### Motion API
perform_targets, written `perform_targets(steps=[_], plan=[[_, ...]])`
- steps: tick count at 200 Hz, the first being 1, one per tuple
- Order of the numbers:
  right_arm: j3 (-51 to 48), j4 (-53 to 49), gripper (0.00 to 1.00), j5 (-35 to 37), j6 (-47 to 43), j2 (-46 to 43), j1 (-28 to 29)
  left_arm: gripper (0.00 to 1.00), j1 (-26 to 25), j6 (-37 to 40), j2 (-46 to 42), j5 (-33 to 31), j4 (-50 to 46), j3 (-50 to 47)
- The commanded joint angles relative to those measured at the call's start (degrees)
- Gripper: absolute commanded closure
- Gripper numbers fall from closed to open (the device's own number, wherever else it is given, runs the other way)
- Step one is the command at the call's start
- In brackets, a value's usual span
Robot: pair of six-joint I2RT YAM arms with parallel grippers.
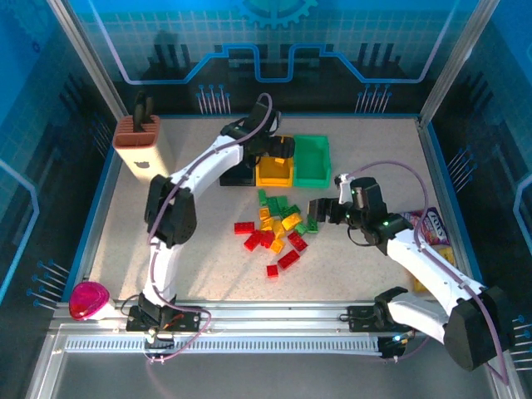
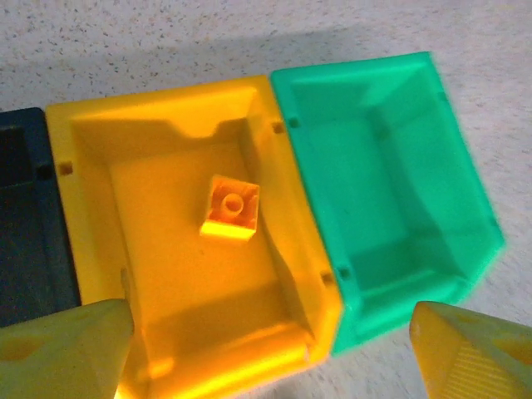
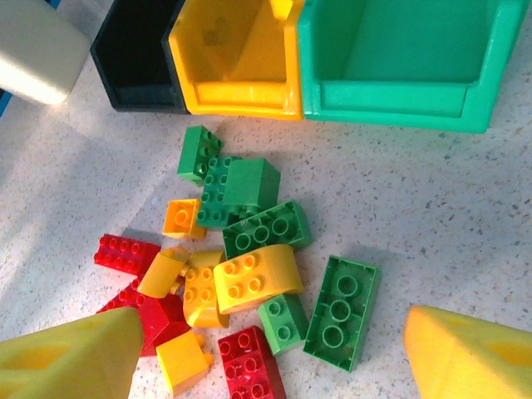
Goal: Sort the legos into containers by color
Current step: Place the lego in the container, then pick up the lego from the center of the table.
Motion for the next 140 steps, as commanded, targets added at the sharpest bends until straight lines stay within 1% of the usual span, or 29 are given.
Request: perform_targets(steps=[1,30,54,78,86,101,125,140], plan=[[3.5,-2.9,0.16,1.0,-2.2,0.7,2.3,0.12,-1.5,0.5,-14.2,0.3,6.6,-8.5],[6.6,-4.9,0.15,2.7,-3.9,3.1,5.0,0.09,-1.7,-0.7,-29.0,2.2,21.4,-27.9],[9.5,-6.7,0.15,4.1,-5.5,5.6,7.5,0.07,-1.7,-1.9,-38.1,1.4,27.6,-40.8],[11.6,-7.8,0.15,4.4,-6.5,8.8,9.6,0.06,-1.7,-3.3,-44.8,-1.1,27.8,-49.9],[14.3,-8.7,0.15,4.2,-6.9,10.6,10.3,0.06,-1.7,-3.8,-46.6,-1.8,27.2,-52.3],[16.6,-9.7,0.15,4.1,-7.5,13.7,11.6,0.06,-1.7,-5.1,-49.5,-3.5,26.7,-57.2],[20.4,-11.1,0.15,4.5,-8.0,19.4,13.9,0.06,-1.7,-7.3,-53.3,-5.3,25.5,-63.3],[22.7,-12.0,0.16,5.3,-7.6,23.0,15.0,0.06,-1.7,-8.9,-55.4,-6.4,25.4,-66.4]])
